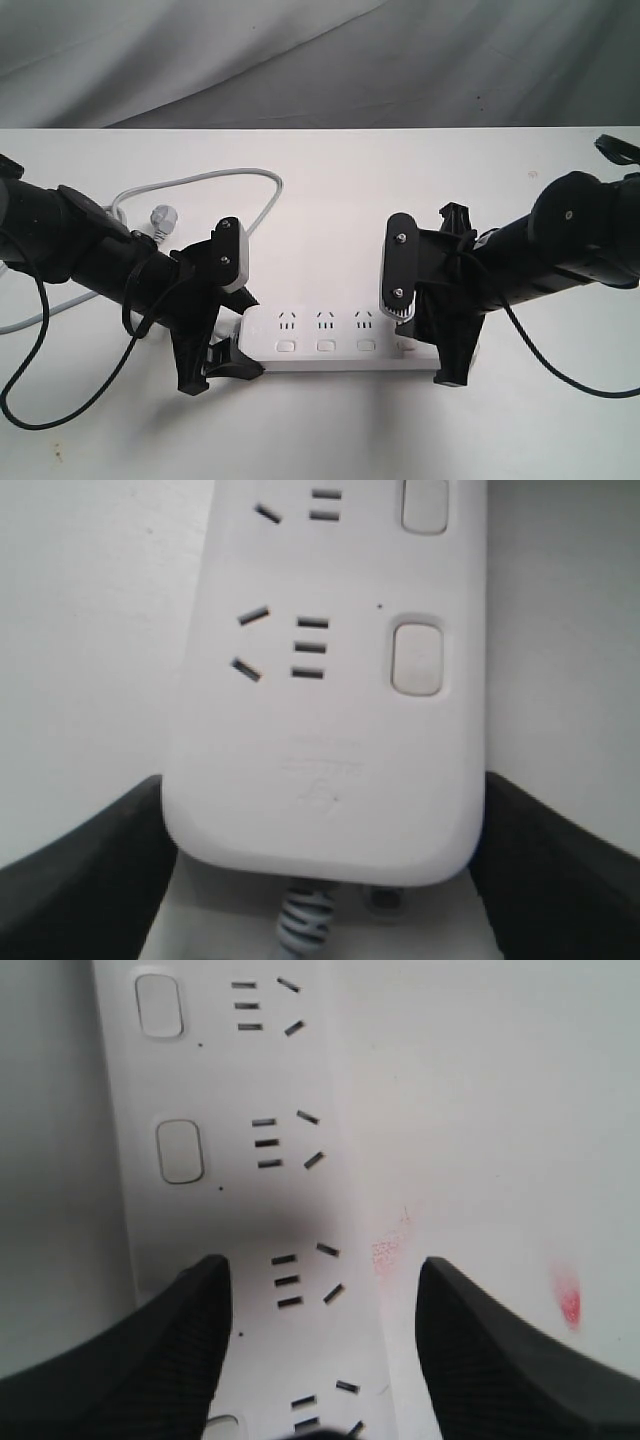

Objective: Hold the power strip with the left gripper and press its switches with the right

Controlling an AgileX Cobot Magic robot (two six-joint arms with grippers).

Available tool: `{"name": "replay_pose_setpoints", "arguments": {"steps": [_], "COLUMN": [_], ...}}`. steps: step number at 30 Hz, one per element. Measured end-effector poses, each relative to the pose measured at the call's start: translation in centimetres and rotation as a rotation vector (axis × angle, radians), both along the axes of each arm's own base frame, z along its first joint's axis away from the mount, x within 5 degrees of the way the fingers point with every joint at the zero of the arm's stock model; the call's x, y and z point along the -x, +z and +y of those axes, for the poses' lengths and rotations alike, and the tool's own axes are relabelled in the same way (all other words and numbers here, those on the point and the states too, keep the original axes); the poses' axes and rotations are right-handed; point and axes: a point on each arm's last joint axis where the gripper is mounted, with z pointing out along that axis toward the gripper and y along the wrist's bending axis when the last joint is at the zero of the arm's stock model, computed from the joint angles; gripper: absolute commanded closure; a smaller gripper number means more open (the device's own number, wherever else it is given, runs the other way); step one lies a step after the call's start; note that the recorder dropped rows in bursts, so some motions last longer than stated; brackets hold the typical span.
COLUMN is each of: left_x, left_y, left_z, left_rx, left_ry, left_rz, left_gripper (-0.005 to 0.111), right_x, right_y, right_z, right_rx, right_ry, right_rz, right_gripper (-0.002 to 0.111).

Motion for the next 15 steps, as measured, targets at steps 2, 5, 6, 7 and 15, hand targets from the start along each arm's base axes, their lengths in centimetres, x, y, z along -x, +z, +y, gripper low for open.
{"name": "replay_pose_setpoints", "arguments": {"steps": [2, 5, 6, 7, 15], "left_x": [0.0, 0.0, 0.0, 0.0, 0.0], "left_y": [0.0, 0.0, 0.0, 0.0, 0.0], "left_z": [0.0, 0.0, 0.0, 0.0, 0.0], "left_rx": [0.000, 0.000, 0.000, 0.000, 0.000], "left_ry": [0.000, 0.000, 0.000, 0.000, 0.000], "left_rz": [0.000, 0.000, 0.000, 0.000, 0.000], "left_gripper": [0.063, 0.063, 0.063, 0.063, 0.063], "right_x": [0.0, 0.0, 0.0, -0.1, -0.2], "right_y": [0.0, -0.1, -0.4, -0.6, -1.4], "right_z": [0.0, 0.0, 0.0, 0.0, 0.0], "right_rx": [0.000, 0.001, 0.004, 0.006, 0.012], "right_ry": [0.000, 0.000, -0.001, -0.001, -0.009], "right_rz": [0.000, 0.004, 0.010, 0.017, 0.033], "right_gripper": [0.056, 0.056, 0.056, 0.056, 0.056]}}
